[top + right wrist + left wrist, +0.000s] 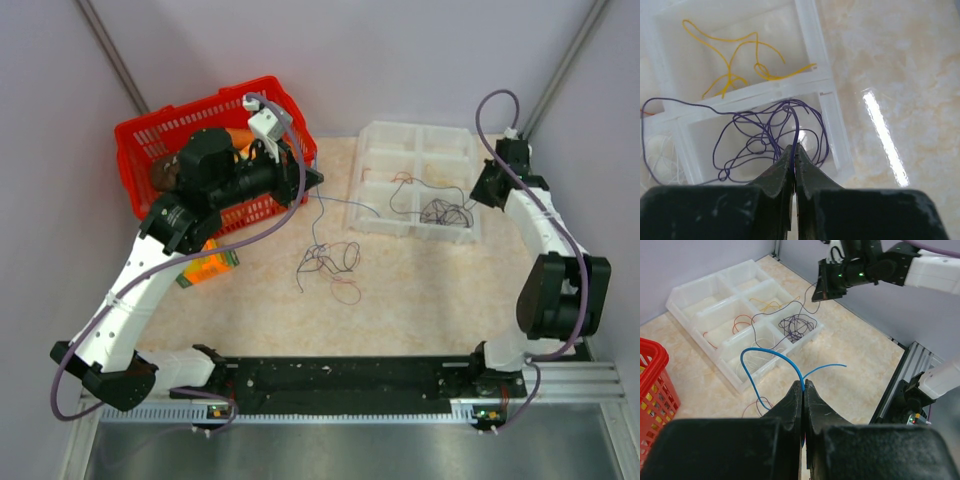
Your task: Untangle the cables
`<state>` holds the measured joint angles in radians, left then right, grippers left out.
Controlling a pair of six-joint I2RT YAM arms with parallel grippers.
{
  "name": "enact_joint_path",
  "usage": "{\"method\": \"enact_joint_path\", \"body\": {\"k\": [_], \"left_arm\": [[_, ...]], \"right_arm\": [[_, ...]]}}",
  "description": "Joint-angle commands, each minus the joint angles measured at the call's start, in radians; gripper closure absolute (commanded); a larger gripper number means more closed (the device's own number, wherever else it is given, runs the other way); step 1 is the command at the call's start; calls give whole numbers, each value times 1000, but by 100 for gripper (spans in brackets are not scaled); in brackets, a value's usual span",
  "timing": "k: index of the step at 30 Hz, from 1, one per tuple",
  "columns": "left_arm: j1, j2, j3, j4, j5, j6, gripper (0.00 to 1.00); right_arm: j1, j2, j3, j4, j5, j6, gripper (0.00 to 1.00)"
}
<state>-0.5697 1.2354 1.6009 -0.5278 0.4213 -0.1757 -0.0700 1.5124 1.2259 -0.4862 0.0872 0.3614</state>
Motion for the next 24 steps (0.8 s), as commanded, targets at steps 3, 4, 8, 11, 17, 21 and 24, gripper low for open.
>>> {"method": "enact_joint_path", "body": {"k": [3, 4, 8, 11, 17, 21, 24], "left_arm": [[4, -19, 34, 23, 1, 4, 100], [5, -20, 33, 22, -4, 5, 100], [5, -22, 34, 20, -9, 7, 100], [4, -24, 33, 17, -10, 8, 100], [4, -24, 21, 14, -12, 8, 100], [4, -24, 11, 29, -9, 4, 100], [5, -25, 7, 32, 4, -2, 100]], "right_arm": [[105, 285, 205, -81, 51, -33, 100], [120, 316, 234, -92, 42, -30, 100], [148, 413, 333, -190, 65, -10, 100], [148, 381, 328, -227, 101, -33, 94], [162, 221, 320, -293, 91, -44, 45], [246, 177, 325, -273, 50, -9, 37], [340, 198, 313, -116, -6, 20, 36]]}}
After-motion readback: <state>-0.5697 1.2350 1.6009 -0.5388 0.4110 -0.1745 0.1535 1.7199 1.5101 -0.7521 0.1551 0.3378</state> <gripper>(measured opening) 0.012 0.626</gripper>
